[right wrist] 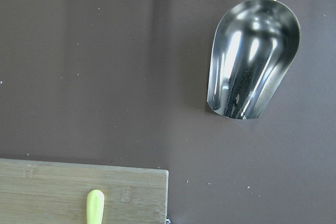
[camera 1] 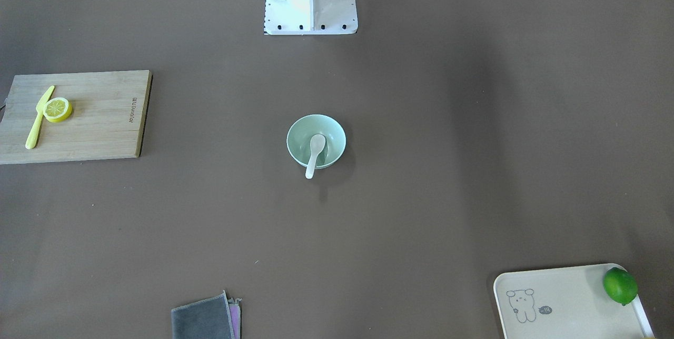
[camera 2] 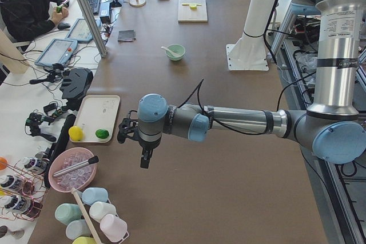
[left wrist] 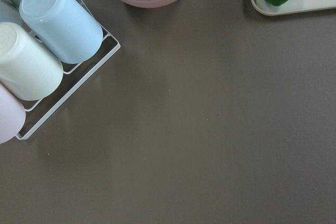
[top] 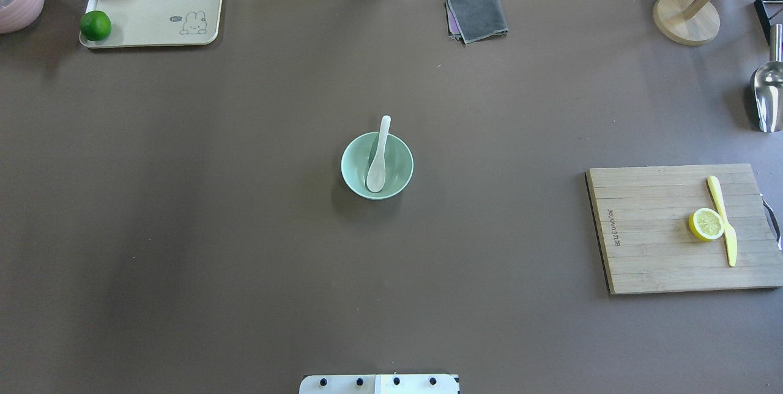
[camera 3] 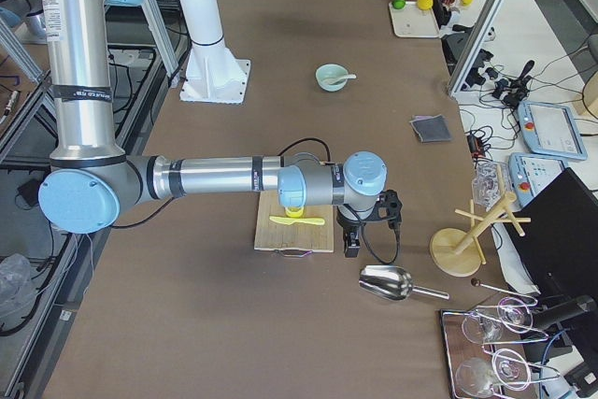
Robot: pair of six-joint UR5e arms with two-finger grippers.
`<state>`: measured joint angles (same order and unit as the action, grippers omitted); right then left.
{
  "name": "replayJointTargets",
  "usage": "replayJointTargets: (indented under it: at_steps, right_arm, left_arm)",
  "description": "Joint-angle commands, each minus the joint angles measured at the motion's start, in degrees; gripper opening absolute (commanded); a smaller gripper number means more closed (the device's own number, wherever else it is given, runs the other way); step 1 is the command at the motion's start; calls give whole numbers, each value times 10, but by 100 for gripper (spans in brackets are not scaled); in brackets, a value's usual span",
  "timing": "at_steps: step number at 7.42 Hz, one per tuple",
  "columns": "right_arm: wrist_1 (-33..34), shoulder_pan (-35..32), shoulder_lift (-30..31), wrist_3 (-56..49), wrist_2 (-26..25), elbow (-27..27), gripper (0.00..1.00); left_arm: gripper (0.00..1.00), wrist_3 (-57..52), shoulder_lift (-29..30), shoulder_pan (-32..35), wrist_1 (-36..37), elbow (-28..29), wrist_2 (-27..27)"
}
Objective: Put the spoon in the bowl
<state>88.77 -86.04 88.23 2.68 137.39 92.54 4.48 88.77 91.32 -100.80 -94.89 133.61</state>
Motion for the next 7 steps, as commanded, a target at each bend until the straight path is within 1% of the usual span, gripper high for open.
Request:
replayJointTargets:
  at_steps: [1, 7]
  right_arm:
    - [0, 0, -3, 2, 0, 0, 100]
    - [0, 0, -6, 1, 1, -6, 100]
  left_arm:
    - [98, 0, 1, -1, 1, 1, 0]
    - [98, 0, 0, 1, 0, 1, 2]
